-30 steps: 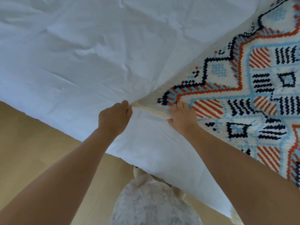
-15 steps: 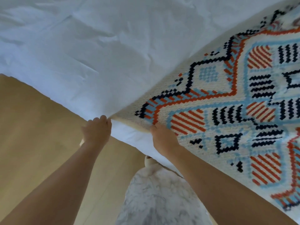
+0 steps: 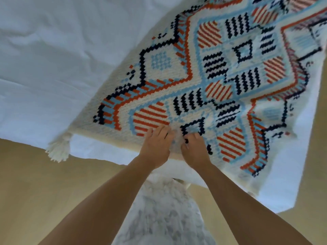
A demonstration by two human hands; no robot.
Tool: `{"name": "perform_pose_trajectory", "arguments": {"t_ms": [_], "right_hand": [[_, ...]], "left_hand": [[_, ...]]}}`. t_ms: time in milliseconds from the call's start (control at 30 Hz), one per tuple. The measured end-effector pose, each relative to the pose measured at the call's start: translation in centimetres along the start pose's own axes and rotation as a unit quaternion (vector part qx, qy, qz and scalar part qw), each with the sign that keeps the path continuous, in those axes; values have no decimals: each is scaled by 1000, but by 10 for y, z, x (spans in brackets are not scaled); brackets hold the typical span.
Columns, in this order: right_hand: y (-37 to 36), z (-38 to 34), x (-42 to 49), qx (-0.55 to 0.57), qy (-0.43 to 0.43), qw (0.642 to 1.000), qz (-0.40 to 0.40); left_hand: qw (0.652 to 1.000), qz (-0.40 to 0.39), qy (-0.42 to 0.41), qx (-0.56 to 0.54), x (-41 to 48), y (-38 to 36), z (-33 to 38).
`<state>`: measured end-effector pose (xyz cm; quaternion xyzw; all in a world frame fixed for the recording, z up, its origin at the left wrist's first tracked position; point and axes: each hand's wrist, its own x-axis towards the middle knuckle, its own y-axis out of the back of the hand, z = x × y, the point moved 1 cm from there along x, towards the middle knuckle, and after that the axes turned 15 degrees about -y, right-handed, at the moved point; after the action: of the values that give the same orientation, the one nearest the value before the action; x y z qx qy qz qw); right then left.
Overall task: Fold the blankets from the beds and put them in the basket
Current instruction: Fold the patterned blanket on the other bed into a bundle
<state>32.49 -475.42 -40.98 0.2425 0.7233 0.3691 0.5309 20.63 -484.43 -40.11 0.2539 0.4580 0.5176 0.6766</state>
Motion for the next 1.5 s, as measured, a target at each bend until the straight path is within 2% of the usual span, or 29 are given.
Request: {"name": "perform_pose_trajectory", "arguments": {"t_ms": [167,233,267,333,367,433,500,600,633,700,767,833,900,967,1000,1033,1133,1200,1267,1333,1367,1433,1500], "right_hand": [[27,122,-9,74,-159,983,49],[38,167,-17,124,-236,959,97],[43,187,-20,167,-295,933,121],[45,226,-22,280,-420,854,127],[42,242,-21,338,-456,816,106],[33,264,-17,415,-464,782,34],[28,276,-12,438,-453,776,5],[30,290,-3,413,-478,774,40],[32,296,0,390,-483,783,38],[34,303,5,396,-442,805,-22],[40,308,5,445,-381,807,-73],[45,315,2,481,-329,810,-62],[51,326,-5,469,-293,832,-32],[53,342,-15,390,-265,882,1],[54,354,-19,361,-262,895,20],[56,367,-23,351,-282,892,40],[59,413,-28,351,-384,850,86],[60,429,-27,301,-392,863,103],[59,425,-21,273,-350,891,91],[57,411,-15,307,-320,896,32],[55,404,-14,343,-315,885,-12],[44,397,-20,405,-329,847,-102],[30,400,-35,421,-376,813,-145]], "left_hand": [[993,-67,-94,2,41,-18,69],[990,-84,-114,20,54,-27,97],[988,-91,-120,28,60,-33,111],[986,-100,-127,41,72,-45,136],[985,-99,-130,47,78,-51,147],[984,-99,-133,65,89,-60,169],[980,-109,-137,97,100,-68,190],[976,-113,-118,146,112,-77,215],[976,-108,-108,157,116,-79,220],[976,-100,-93,170,124,-82,228],[975,-99,-93,178,134,-81,236],[975,-97,-102,173,143,-83,245],[978,-89,-111,150,149,-89,256],[982,-88,-118,118,152,-98,270],[983,-94,-124,99,153,-102,280],[983,-105,-132,77,156,-106,291],[979,-137,-150,35,163,-117,326],[979,-146,-140,27,167,-123,340],[980,-158,-118,24,170,-126,343],[979,-167,-111,19,171,-127,339],[979,-170,-115,17,171,-127,336],[977,-174,-126,9,169,-124,328],[973,-185,-140,10,167,-118,322]]}}
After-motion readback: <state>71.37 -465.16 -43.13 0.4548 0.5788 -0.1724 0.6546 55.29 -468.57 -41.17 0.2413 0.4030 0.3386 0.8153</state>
